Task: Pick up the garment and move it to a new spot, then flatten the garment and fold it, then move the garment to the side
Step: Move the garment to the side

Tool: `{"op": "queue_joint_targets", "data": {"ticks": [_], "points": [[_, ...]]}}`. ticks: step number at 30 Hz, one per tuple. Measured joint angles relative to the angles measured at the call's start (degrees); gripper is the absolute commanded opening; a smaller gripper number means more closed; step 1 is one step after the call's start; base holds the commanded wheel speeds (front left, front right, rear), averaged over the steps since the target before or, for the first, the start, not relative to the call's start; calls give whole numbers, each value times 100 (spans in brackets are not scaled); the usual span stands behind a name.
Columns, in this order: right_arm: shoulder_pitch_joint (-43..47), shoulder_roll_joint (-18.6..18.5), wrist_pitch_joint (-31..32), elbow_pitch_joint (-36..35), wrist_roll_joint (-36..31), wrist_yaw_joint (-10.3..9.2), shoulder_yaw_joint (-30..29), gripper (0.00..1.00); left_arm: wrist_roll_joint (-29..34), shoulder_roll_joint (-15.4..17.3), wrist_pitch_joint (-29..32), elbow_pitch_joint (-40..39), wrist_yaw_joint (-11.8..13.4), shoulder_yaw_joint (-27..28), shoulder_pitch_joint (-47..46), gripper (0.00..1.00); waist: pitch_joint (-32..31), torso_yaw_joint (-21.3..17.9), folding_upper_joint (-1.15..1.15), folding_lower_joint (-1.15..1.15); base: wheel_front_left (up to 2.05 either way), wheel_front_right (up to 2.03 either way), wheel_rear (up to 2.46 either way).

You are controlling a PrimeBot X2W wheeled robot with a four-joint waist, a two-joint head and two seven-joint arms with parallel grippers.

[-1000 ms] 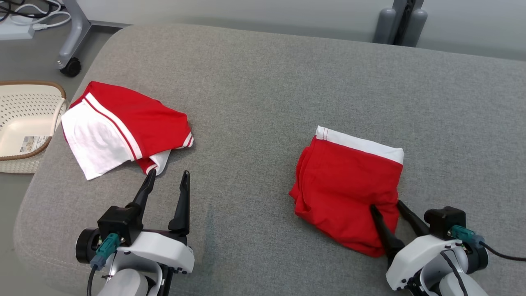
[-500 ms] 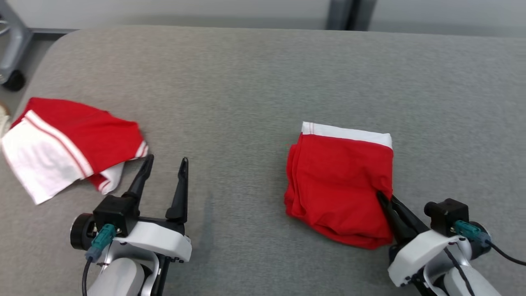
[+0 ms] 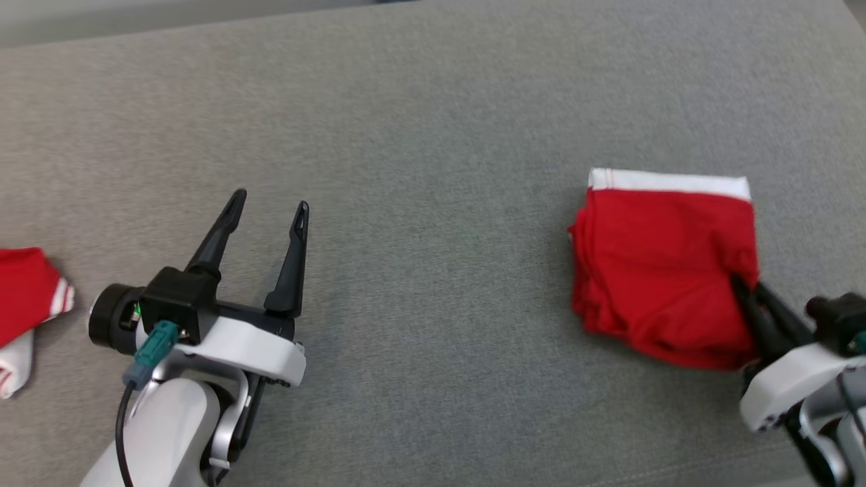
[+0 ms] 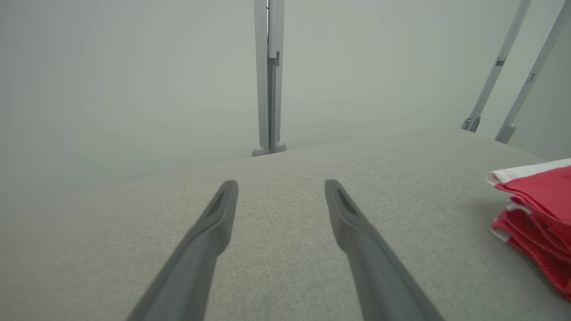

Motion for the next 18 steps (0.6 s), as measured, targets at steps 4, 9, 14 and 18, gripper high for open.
{"op": "queue_joint_targets", "data": {"ticks": [4,9,14,18], "points": [[-588,-338,-126,422,-242,0,-49,0,108,94,157,-120,-27,-48,-199,100,299,-239,0,0,0,0,0],[-1469,-765,-442,1155,-684,0,80,0,221,197,323,-298,-57,-122,-446,100,684,-452,0,0,0,0,0],[-2191,-1066,-687,1933,-1092,0,77,0,323,233,441,-431,-110,-207,-682,100,1032,-565,0,0,0,0,0],[-2597,-1209,-827,2425,-1318,0,163,0,341,231,469,-448,-129,-265,-764,100,1207,-597,0,0,0,0,0]]}}
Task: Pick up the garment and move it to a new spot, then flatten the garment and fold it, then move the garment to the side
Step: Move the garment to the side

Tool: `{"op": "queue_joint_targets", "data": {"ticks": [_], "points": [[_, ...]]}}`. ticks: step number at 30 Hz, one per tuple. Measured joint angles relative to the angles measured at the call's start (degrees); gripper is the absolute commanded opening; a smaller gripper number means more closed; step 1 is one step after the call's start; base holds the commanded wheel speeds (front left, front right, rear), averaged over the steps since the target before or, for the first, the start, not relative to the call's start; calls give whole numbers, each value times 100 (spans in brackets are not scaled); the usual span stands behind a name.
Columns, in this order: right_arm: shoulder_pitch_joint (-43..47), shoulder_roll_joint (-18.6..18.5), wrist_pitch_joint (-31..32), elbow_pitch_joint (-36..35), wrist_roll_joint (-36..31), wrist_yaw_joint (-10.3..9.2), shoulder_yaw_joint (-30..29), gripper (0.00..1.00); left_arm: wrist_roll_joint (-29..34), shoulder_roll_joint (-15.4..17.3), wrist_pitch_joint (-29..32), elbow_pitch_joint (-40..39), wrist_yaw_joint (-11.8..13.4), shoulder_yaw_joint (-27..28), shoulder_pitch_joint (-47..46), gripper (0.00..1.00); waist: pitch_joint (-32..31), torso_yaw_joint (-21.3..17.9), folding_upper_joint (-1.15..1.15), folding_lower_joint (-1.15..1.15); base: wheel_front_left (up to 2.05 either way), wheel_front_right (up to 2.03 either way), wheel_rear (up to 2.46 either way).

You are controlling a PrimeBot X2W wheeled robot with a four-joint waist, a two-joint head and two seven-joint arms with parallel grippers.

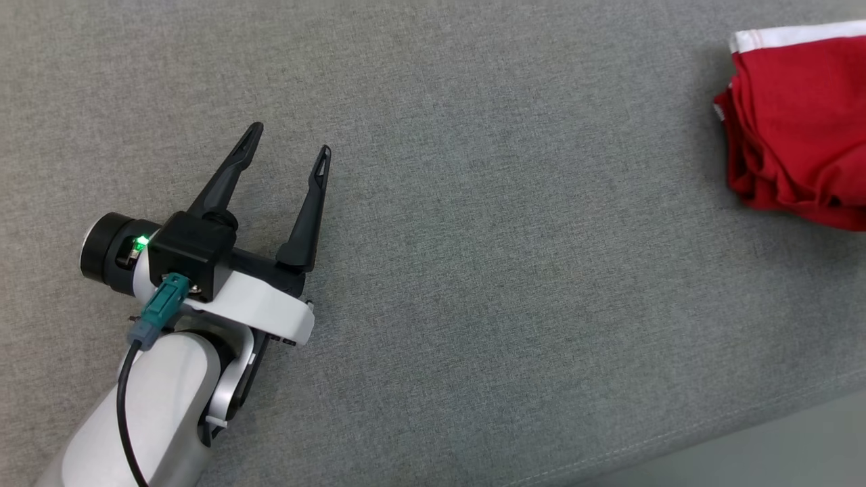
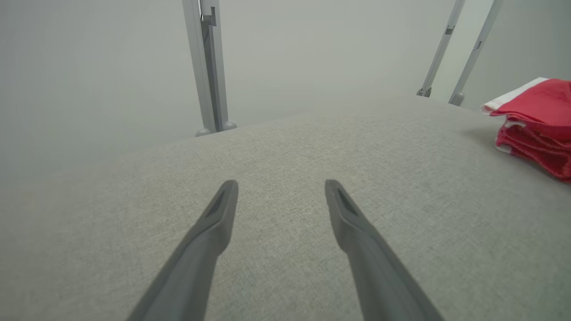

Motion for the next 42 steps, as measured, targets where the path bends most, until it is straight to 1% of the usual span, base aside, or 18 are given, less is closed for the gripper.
{"op": "queue_joint_targets", "data": {"ticks": [2,3,4,5,6,9,12,15,16,17,19,20,21,22,23,29,33,42], "points": [[-181,-9,-12,254,-59,0,52,0,23,-7,0,-15,-1,-19,-42,100,55,2,0,0,0,0,0],[-257,0,-37,359,-69,0,70,16,34,-5,0,-14,-1,-24,-43,100,73,4,0,0,0,0,0],[-331,14,-56,470,-69,0,81,47,34,-7,0,-13,-1,-31,-43,100,87,7,0,0,0,0,0],[-399,27,-78,573,-70,0,57,98,34,-8,-1,-13,-4,-40,-46,100,100,14,0,0,0,0,0],[-467,41,-97,703,-68,0,9,100,34,-14,-1,-9,-7,-51,-47,100,109,25,0,0,0,0,0],[-604,82,-221,921,-25,0,-181,100,30,-32,-31,35,-42,-67,-52,100,110,62,0,0,0,0,0],[-633,219,-269,1092,-13,0,-381,100,-25,-43,-93,123,-42,-54,-52,100,37,85,0,0,0,0,0],[-568,394,-293,1001,89,0,-703,100,-74,-57,-170,191,-30,-30,-29,100,-91,98,0,0,0,0,0],[-568,394,-293,1001,89,0,-703,100,-74,-57,-170,191,-30,-30,-29,100,-91,98,0,0,0,0,0],[-441,571,-308,547,178,0,-957,100,-108,-56,-216,235,12,9,40,100,-202,109,0,0,0,0,0],[-236,823,-313,47,242,0,-1217,100,-152,-29,-263,272,58,59,134,100,-325,118,0,0,0,0,0],[-236,823,-313,47,242,0,-1217,100,-152,-29,-263,272,58,59,134,100,-325,118,0,0,0,0,0],[37,1074,-314,-460,291,0,-1407,100,-181,-10,-308,288,104,125,211,100,-451,137,0,0,0,0,0],[165,1213,-314,-709,314,0,-1467,100,-215,0,-328,297,127,158,240,100,-514,150,0,0,0,0,0],[165,1213,-314,-709,314,0,-1467,100,-215,0,-328,297,127,158,240,100,-514,150,0,0,0,0,0],[857,1903,-313,-1918,346,0,-1491,100,-332,40,-482,276,322,372,527,100,-868,317,0,0,0,0,0],[1233,2264,-314,-2335,415,0,-1259,100,-493,25,-587,291,425,531,719,100,-1074,516,0,0,0,0,0],[2106,2749,-270,-2778,581,0,-946,100,-637,-47,-825,376,558,733,1226,100,-1645,1065,0,0,0,0,0]]}}
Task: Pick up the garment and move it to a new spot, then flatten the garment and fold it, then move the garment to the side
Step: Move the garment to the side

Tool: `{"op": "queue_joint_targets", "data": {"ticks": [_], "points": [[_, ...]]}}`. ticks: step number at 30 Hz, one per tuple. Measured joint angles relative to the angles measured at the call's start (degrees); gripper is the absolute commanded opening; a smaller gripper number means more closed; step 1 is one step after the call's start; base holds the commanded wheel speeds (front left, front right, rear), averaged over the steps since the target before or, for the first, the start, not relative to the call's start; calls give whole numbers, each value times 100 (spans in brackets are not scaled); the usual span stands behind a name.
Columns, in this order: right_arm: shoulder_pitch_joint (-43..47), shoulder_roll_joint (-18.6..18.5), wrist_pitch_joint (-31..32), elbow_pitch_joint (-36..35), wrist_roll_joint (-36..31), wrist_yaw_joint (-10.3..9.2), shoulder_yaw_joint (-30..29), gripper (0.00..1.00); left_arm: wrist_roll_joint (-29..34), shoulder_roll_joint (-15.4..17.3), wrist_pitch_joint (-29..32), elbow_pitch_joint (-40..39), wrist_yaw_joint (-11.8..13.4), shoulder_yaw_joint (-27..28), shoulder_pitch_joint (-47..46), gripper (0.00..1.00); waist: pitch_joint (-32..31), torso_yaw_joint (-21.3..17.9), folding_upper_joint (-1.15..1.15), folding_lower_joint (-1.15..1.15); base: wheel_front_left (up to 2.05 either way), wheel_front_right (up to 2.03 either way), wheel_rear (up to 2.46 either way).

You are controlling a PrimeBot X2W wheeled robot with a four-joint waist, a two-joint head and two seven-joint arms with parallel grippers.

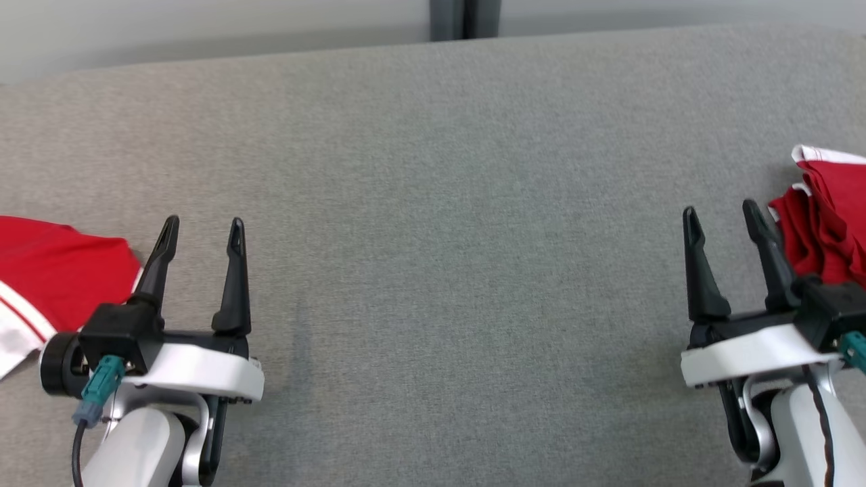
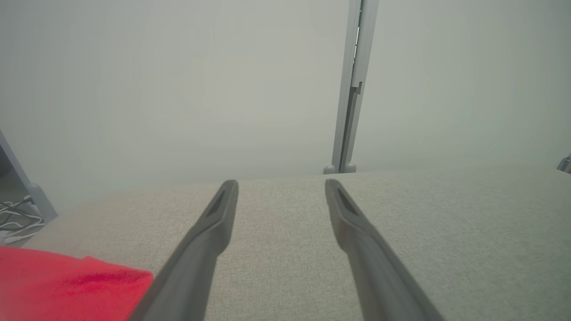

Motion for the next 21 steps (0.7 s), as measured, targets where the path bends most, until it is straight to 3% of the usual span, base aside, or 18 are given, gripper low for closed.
{"op": "queue_joint_targets", "data": {"ticks": [10,21], "points": [[992,194,308,-483,32,0,-229,100,-98,-57,-44,-14,110,-5,633,100,-640,334,0,0,0,0,0],[1909,276,611,-1168,109,-1,-452,100,-202,31,44,-107,254,-27,1119,100,-1155,450,0,0,0,0,0]]}}
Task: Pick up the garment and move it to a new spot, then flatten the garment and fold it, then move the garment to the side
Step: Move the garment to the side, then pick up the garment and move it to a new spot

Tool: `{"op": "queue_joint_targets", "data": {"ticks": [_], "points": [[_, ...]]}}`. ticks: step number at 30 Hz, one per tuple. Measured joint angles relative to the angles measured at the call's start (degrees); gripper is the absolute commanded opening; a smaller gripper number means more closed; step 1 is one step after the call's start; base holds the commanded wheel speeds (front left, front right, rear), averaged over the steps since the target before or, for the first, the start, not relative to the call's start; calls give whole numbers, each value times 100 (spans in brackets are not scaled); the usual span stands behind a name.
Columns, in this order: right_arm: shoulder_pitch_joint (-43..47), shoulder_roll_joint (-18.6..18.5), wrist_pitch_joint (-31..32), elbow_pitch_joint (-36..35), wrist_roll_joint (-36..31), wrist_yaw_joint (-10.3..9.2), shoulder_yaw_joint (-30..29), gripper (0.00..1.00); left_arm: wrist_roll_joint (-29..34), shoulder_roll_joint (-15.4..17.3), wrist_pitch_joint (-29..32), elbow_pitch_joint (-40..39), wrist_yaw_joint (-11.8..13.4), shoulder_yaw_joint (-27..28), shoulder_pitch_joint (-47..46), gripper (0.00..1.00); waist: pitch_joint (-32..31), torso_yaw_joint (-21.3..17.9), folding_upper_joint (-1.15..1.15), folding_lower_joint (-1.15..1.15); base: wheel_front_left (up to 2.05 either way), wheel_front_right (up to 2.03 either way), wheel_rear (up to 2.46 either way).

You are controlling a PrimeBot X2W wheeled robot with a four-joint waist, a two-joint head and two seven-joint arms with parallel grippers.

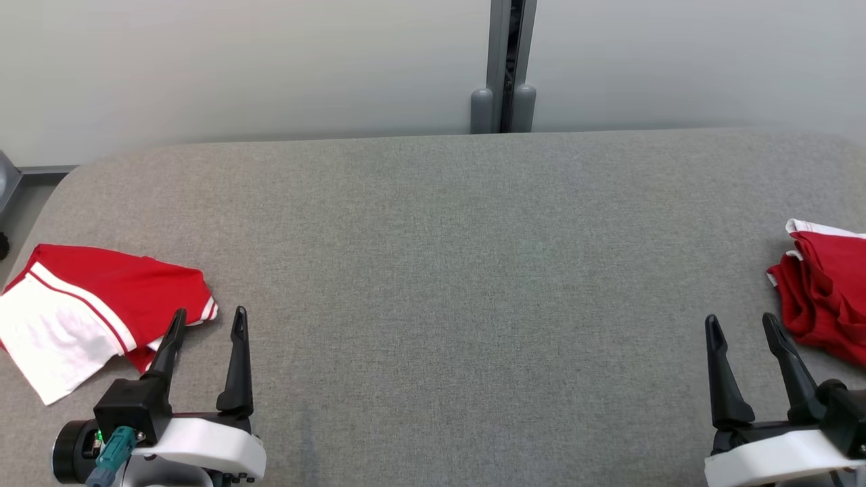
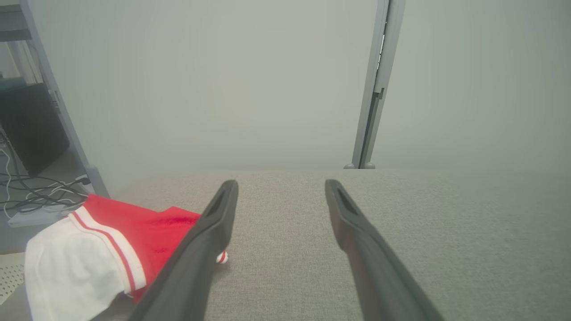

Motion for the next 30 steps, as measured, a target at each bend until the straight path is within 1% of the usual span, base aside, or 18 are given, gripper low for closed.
{"op": "queue_joint_targets", "data": {"ticks": [7,19,25,30], "points": [[203,4,96,-220,123,0,-25,100,-18,43,79,-133,90,0,106,100,-75,-19,0,0,0,0,0],[232,5,121,-258,179,0,-48,100,-30,57,101,-175,133,-22,110,100,-90,12,0,0,0,0,0],[271,5,140,-268,176,0,-18,100,-70,31,97,-188,145,12,88,100,-114,234,0,0,0,0,0],[298,7,194,-319,174,0,51,100,-144,0,38,-175,153,127,73,100,-132,603,0,0,0,0,0]]}}
